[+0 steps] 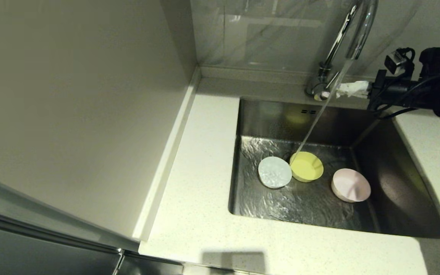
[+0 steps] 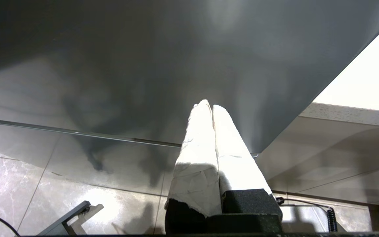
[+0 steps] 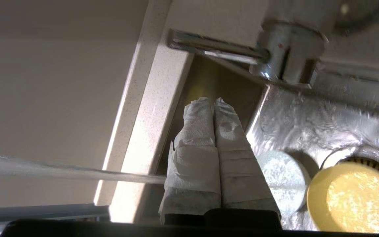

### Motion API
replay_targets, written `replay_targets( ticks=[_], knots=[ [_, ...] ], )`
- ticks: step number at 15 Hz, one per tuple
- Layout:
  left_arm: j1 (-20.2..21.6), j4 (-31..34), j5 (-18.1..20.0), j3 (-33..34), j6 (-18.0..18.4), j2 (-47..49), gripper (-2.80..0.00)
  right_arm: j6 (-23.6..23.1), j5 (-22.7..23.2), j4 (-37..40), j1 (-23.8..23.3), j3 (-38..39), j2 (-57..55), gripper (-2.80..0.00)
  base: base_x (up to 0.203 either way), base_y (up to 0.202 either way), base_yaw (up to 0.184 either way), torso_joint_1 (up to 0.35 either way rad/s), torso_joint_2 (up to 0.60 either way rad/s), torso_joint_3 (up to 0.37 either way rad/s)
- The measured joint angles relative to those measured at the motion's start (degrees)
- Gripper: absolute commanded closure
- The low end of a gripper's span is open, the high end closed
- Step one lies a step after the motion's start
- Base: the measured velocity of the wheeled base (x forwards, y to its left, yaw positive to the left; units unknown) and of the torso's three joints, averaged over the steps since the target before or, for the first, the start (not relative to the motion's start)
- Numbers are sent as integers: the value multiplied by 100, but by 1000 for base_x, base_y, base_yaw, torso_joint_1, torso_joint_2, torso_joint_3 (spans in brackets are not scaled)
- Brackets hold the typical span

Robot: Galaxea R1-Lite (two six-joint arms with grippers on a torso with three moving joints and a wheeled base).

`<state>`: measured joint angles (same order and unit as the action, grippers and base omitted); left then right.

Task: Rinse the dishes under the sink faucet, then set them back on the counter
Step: Turn off the faucet

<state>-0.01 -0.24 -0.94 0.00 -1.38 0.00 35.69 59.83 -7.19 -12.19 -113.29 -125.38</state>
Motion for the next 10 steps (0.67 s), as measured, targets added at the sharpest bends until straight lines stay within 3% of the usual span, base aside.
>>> replay_targets(
  ticks=[10],
  knots=[
    [1, -1, 1, 0, 0, 0, 0, 6, -13, -1112, 134, -27, -269, 0, 0, 0, 0, 0, 0, 0]
  ],
)
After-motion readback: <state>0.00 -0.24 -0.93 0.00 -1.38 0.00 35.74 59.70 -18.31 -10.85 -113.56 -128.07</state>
